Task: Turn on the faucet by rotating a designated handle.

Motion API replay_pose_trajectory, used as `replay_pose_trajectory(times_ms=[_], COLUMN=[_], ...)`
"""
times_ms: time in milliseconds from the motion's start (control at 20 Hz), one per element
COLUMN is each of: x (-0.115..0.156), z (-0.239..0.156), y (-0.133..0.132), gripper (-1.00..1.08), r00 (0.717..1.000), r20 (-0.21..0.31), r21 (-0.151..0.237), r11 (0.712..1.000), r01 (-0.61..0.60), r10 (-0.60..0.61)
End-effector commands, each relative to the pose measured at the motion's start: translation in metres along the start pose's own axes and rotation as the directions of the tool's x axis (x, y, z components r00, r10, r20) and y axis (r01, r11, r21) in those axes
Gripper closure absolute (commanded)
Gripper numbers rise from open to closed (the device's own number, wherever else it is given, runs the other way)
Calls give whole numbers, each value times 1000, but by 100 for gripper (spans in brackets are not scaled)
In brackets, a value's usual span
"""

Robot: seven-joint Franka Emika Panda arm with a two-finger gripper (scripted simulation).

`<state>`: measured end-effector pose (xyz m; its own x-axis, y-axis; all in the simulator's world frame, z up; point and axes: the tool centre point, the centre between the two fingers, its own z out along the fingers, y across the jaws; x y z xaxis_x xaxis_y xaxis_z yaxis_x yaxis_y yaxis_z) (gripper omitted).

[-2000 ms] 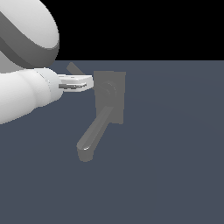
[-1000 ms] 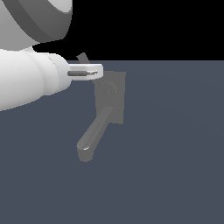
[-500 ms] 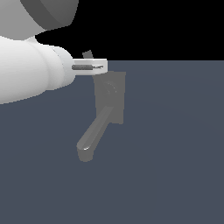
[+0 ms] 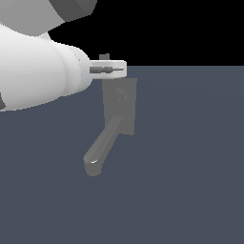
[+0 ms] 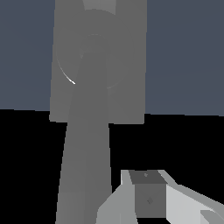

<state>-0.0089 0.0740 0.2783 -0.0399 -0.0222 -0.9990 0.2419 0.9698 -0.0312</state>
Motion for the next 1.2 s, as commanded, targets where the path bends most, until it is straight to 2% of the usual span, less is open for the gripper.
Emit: replay_pose_trajectory(times_ms=[0,450,500,1150], x=[-12,-23,-4,-4], z=[6,7,-2,4], y=[-16,-42,-28,-82], gripper=[108,108,108,108], r00=[1000,999,1000,1000], r20=[20,31,-6,19], r21=[16,15,-4,8], r11=[1000,1000,1000,1000], r01=[-6,-9,0,-6], r10=[5,8,0,6])
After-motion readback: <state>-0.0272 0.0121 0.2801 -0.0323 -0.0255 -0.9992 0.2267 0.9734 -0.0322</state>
